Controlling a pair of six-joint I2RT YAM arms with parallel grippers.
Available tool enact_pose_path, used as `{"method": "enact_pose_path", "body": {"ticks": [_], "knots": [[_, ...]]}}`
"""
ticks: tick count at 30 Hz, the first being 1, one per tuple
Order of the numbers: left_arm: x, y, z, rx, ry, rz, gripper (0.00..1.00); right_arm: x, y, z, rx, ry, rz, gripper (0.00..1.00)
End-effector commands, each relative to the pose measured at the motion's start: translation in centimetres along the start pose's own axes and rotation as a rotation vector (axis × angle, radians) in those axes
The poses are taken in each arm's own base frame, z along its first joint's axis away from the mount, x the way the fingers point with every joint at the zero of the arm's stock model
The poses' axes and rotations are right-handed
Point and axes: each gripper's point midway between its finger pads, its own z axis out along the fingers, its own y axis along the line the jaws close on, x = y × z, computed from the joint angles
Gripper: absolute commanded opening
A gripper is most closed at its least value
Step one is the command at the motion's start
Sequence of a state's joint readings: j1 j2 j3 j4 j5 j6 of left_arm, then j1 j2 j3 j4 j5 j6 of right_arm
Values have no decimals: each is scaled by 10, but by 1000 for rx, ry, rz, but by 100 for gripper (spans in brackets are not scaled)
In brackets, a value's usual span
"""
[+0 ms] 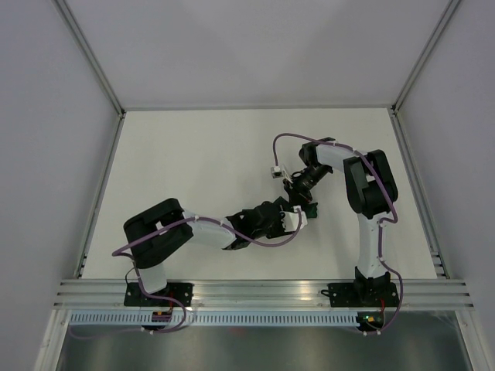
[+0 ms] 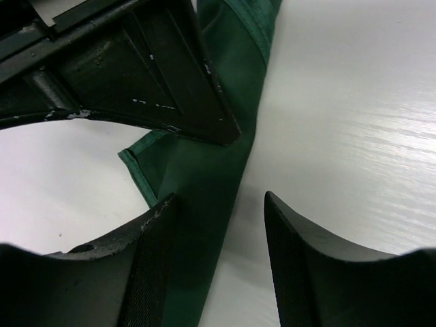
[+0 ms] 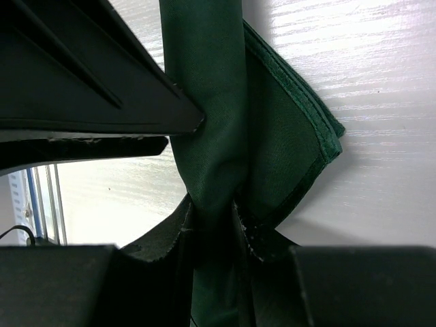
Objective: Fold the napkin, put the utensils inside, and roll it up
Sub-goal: Roll the napkin at the center of the board.
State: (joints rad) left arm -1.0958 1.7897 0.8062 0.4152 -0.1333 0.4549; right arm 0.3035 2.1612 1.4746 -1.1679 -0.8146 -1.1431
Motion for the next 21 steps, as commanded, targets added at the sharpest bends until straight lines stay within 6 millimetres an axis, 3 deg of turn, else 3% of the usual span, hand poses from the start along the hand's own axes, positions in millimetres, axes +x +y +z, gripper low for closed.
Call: {"method": "enact_pose_path", "body": {"ticks": [1, 7, 12, 16, 17, 21], "knots": [[-16, 23, 9, -99, -35, 51, 59, 28, -29, 5, 53, 99, -29, 23], [2, 20, 15, -94, 11, 60, 59, 28, -30, 5, 53, 99, -24, 23], [16, 17, 17, -65, 55, 58, 50, 28, -31, 4, 51, 95, -18, 25], [24, 9, 19, -11, 80, 43, 30, 24, -29, 2, 56, 88, -20, 34], [25, 8, 19, -5, 84, 37, 20, 23, -29, 1, 58, 85, -20, 36], [28, 1, 20, 46, 109, 15, 6, 14, -27, -6, 83, 69, -25, 46]]}}
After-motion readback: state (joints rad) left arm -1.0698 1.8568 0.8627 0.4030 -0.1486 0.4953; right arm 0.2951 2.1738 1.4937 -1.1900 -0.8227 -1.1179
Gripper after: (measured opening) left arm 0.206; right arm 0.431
